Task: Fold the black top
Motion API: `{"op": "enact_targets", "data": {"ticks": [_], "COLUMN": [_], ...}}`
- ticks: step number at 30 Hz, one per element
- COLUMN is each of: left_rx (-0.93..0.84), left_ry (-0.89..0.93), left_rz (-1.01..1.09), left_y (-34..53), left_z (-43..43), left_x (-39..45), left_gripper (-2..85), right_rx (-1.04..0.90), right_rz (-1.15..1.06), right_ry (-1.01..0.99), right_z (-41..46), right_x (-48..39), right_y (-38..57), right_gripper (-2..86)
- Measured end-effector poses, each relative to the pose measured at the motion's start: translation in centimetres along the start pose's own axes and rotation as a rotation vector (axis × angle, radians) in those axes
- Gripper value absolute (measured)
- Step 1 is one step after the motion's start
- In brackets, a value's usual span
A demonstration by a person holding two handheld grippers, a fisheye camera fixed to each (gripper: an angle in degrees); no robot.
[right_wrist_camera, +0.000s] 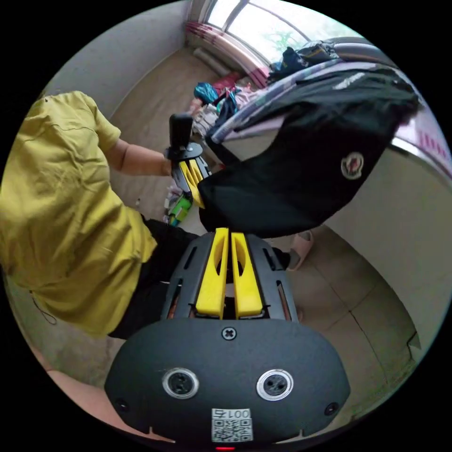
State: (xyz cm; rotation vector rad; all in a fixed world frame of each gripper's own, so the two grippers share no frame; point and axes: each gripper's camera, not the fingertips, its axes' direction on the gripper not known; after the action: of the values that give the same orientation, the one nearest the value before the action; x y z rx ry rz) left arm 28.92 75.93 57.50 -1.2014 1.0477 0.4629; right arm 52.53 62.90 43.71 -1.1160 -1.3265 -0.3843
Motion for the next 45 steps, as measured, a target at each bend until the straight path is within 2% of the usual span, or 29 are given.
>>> {"op": "enact_targets", "data": {"ticks": [5,13,18,20,23,24,27,30,37,41,45], "left_rx": [0.201,0.341,0.373,0.363,0.368,0.376,0.346,0.207,0.259,0.289,0.196], "left_ry": [0.03,0.13,0.287,0.401,0.502,0.493,0.302,0.148,0.26,0.357,0.279], "left_rz": [-0.099,-0.159,-0.182,-0.199,-0.233,-0.232,-0.302,-0.386,-0.521,-0.595,-0.584], "left_y": [-0.5,-1.9,-5.1,-7.8,-12.4,-13.3,-17.2,-19.5,-18.3,-16.7,-15.3], "left_z": [-8.8,-19.6,-26.4,-29.7,-34.0,-34.8,-37.1,-37.2,-40.0,-41.8,-43.0], "left_x": [3.3,3.3,-1.2,-5.1,-11.4,-12.7,-19.7,-24.4,-25.9,-24.4,-20.5], "left_gripper": [-1.6,-1.2,-1.2,-1.2,-1.2,-1.1,-1.1,-0.9,-0.4,-0.7,-0.8], "right_rx": [0.035,0.044,-0.034,-0.07,0.04,0.118,0.283,0.249,0.249,0.071,-0.112], "right_rz": [-0.017,0.011,0.021,0.04,0.124,0.222,0.505,0.628,0.634,0.616,0.626], "right_ry": [0.051,-0.036,-0.093,-0.155,-0.24,-0.279,-0.271,-0.173,-0.215,-0.206,-0.181], "right_z": [-6.6,-15.5,-21.5,-23.5,-27.3,-28.5,-30.1,-30.6,-33.6,-33.5,-32.1], "right_x": [-4.8,-5.9,-2.3,0.4,8.0,12.4,21.5,24.7,24.5,22.5,19.1], "right_y": [-3.5,-12.2,-21.7,-25.6,-31.0,-32.2,-32.7,-33.1,-34.0,-35.3,-35.1], "right_gripper": [0.1,0.1,0.2,0.2,0.4,0.5,1.2,2.8,5.2,4.7,6.1]}}
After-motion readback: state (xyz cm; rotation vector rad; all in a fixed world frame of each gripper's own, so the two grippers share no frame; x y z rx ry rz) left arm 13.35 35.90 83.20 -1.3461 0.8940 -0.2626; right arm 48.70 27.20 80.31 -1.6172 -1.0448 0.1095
